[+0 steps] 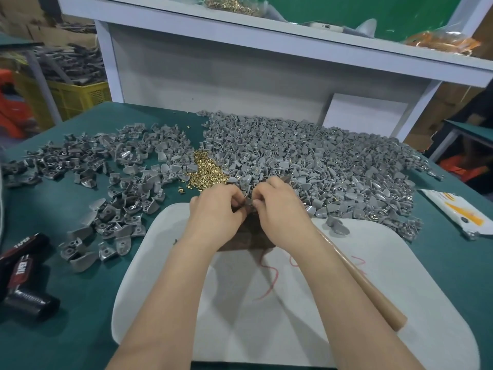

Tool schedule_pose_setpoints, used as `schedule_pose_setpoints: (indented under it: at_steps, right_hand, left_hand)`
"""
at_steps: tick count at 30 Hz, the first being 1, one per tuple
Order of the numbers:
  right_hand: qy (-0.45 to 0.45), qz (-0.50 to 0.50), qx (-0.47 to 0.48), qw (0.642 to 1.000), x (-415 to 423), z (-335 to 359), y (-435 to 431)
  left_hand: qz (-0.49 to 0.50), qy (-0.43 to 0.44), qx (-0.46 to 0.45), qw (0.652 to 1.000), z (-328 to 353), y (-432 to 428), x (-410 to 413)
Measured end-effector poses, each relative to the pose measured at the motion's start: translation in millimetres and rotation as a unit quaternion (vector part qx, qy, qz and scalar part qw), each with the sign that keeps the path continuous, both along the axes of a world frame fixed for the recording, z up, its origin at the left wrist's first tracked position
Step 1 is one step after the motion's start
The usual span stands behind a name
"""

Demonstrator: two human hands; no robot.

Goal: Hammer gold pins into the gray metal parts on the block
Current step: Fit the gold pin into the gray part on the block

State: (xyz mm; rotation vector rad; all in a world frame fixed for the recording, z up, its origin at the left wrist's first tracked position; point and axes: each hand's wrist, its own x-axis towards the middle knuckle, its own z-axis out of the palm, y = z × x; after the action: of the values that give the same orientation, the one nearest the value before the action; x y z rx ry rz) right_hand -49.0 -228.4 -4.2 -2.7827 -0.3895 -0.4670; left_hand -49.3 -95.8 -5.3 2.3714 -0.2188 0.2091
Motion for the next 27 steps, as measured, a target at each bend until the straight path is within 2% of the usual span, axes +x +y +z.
schedule_pose_setpoints:
  at_steps: [10, 12, 18, 27]
  right_hand:
    - [-0.005, 0.005, -0.082, 0.997, 4, 6, 4]
    - [-0.005, 0.002, -0.054, 0.999, 4, 4, 5]
    - [0.019, -0.017, 0.135, 0.991, 0, -5, 1]
    - [0.017, 0.002, 0.187, 0.982, 0, -10, -2]
  left_hand:
    - [-0.012, -0.01, 0.018, 1.0, 0, 0, 2]
    - [-0.015, -0.01, 0.013, 1.0, -1, 1, 2]
    - [-0.012, -0.016, -0.007, 1.0, -3, 0, 2]
    - [-0.013, -0.004, -0.009, 1.0, -4, 1, 3]
